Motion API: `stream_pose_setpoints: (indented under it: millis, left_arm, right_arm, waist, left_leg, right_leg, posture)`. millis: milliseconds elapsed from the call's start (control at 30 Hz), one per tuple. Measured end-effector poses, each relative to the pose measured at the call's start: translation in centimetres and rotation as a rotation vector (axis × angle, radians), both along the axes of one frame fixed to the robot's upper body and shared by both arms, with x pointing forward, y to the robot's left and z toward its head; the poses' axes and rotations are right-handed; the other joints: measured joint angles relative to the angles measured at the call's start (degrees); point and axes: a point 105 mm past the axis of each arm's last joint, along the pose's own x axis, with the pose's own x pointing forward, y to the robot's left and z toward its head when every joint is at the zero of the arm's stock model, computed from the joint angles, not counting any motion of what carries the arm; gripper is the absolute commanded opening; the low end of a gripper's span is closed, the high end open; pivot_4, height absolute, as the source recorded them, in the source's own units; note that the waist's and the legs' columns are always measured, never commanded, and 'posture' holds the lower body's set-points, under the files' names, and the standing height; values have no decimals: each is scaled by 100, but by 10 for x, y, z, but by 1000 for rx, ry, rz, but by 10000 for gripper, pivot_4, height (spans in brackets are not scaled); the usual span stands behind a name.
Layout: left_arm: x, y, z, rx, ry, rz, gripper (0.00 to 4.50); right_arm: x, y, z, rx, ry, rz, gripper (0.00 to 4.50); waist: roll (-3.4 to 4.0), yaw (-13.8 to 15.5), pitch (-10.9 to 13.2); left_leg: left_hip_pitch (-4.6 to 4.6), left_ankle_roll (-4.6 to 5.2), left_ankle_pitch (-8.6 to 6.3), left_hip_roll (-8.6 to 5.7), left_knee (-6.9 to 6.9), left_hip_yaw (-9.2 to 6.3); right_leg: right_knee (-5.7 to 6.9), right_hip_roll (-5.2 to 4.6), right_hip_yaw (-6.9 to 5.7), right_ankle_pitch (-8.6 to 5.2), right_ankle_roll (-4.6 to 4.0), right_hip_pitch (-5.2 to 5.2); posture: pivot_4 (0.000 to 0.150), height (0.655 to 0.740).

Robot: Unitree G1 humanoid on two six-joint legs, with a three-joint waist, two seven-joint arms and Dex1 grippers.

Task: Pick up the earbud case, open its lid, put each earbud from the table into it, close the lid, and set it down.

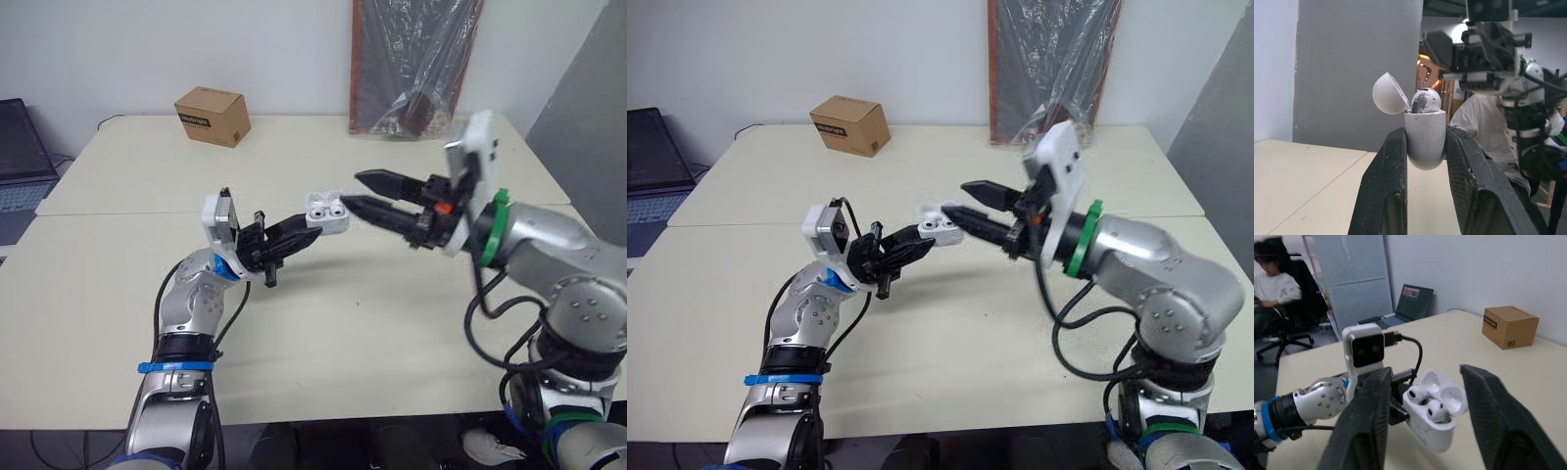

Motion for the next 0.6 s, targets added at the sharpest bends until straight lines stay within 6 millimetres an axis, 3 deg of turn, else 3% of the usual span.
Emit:
stream_pose_setpoints:
  millis: [133, 233, 400, 600]
  left_arm:
    - [-2, 2, -2, 17, 21, -25, 7903]
    - [-4, 4, -4, 30, 43, -44, 7903]
    - [-12, 4, 2, 53, 44, -92, 7903]
    - [-14, 4, 2, 66, 67, -108, 7903]
  right_arm:
    - [21, -12, -3, -71, 40, -78, 195]
    - [41, -17, -28, -203, 88, -137, 195]
    - [48, -1, -65, -363, 117, -45, 195]
    - [46, 16, -67, -363, 73, 33, 195]
  waist:
    - [0, -5, 0]
    - [1, -7, 0]
    - [0, -5, 1]
    - [1, 0, 1]
  left_leg:
    - [1, 0, 0, 0, -2, 0]
    - [-2, 1, 0, 0, -4, 3]
    - [-8, 1, -1, 1, -4, 3]
    - [-11, 0, -1, 1, -3, 1]
  right_leg:
    - [-2, 1, 0, -1, 0, 0]
    - [-5, 1, 2, -1, 0, -3]
    - [-9, 1, 2, -3, 2, -7]
    - [-11, 0, 0, -3, 2, -7]
  posture:
    - [1500, 7400]
    - [1500, 7400]
    - [1500, 7400]
    - [1500, 7400]
